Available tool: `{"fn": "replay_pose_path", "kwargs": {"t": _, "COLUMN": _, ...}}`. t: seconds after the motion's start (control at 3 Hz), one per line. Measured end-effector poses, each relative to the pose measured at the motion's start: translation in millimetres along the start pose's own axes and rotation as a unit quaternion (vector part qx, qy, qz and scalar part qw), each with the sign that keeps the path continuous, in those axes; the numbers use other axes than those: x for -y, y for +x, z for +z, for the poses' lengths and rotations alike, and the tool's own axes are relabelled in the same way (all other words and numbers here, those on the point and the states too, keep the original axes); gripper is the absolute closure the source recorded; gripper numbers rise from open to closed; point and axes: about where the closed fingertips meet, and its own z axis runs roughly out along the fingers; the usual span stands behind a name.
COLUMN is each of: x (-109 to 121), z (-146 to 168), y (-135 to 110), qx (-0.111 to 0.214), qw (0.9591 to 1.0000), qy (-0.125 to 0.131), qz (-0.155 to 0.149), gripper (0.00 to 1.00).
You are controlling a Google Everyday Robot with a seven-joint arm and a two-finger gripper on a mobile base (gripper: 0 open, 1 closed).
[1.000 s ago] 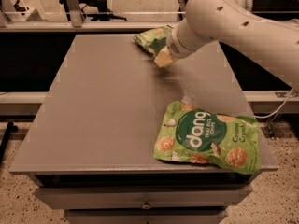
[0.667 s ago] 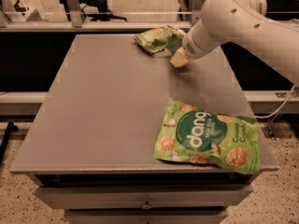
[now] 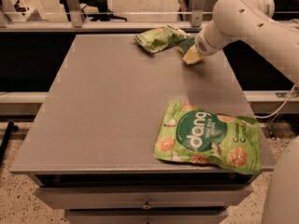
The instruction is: Move sponge near green rice chip bag
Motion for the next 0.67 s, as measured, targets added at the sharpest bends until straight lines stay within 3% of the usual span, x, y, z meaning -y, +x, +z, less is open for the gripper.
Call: {"fn": "replay_pose_path", "kwargs": {"t": 0.67, "x": 3.1, "z": 14.0, "y": -9.6, "qx": 0.0, "qw": 0.9999, "qy": -0.012, "qz": -0.009, "gripper": 0.6}}
